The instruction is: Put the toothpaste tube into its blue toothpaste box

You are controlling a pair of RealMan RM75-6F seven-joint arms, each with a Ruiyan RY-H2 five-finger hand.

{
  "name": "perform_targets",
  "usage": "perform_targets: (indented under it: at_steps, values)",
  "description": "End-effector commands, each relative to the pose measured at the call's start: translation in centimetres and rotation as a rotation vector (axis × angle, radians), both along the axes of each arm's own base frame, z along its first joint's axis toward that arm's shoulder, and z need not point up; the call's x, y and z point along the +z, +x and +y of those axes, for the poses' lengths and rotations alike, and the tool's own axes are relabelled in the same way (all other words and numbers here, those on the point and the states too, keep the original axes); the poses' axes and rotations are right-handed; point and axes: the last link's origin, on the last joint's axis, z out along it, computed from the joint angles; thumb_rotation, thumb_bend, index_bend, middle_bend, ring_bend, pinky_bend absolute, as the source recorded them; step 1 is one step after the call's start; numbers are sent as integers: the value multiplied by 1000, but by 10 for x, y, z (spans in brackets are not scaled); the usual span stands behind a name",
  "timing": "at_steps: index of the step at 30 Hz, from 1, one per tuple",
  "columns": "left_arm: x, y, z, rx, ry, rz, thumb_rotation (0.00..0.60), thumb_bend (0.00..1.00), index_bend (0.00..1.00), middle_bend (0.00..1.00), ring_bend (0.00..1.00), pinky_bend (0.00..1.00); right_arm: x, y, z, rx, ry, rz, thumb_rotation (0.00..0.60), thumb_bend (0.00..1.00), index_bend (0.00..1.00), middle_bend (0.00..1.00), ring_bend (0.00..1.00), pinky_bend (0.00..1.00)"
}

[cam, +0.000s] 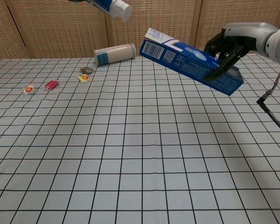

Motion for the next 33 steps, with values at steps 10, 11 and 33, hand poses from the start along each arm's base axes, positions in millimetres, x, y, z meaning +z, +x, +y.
perform_targets:
  at_steps: [10,11,33]
  values:
    - [-24,7,-4,-52,-3,121,600,583,836,506,483,454,3,4,-2,2,2,-16,600,231,777,571,585,628]
    - [-25,7,-5,-54,-2,128,600,583,836,506,483,454,3,4,-1,3,2,-16,600,231,777,571,585,628]
    - [-44,18,-7,-87,47,144,600,584,838,506,483,467,3,4,4,10,19,-25,600,231,777,571,586,628]
